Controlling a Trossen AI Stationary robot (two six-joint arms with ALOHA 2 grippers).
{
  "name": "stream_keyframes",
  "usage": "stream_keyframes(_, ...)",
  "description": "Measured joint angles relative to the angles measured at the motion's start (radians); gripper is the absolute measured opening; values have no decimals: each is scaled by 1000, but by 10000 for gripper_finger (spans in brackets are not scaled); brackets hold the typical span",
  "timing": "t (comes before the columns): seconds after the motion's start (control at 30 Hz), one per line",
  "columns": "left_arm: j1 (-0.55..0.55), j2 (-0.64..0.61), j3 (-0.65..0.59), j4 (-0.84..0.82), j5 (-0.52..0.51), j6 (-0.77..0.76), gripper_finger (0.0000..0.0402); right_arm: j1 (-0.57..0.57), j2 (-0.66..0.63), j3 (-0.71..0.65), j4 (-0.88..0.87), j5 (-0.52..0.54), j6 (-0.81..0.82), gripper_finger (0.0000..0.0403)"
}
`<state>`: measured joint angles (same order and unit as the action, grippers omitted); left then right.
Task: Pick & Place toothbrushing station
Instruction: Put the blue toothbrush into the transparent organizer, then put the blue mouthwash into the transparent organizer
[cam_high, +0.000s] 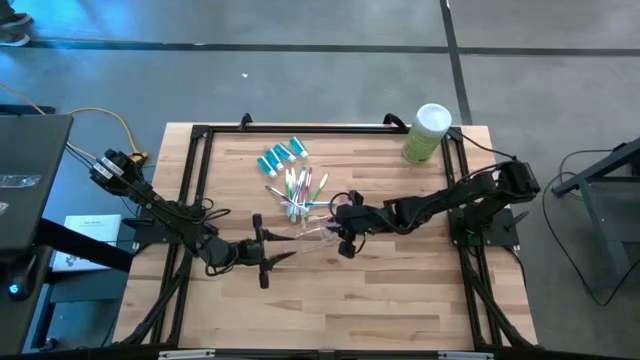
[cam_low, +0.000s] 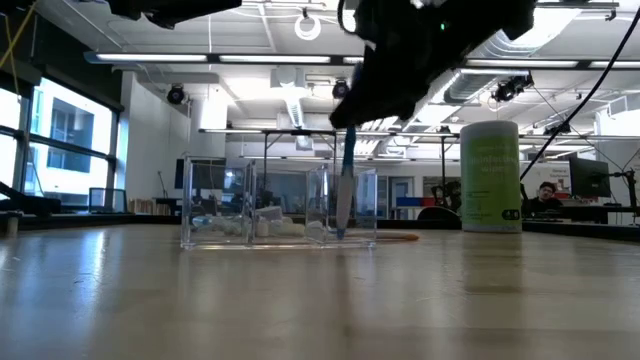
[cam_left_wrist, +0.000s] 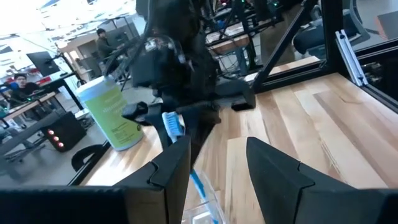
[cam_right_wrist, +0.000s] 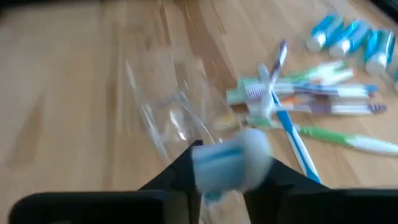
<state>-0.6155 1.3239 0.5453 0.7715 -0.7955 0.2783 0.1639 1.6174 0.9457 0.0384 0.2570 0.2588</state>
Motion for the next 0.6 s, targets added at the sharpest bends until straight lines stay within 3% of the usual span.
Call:
stream_keyframes(0.17, 0, 0, 0, 0, -28, -3, 152, -9, 18, -1, 47, 3, -8, 144)
stream_keyframes(0.4, -2, 0, -1, -12, -101, -159, 152, -5, 18, 0, 181, 4, -116, 229)
stream_keyframes(0.6, -5, 0, 0, -50, -188, -215, 152, 20, 16, 1, 269, 20, -249, 267)
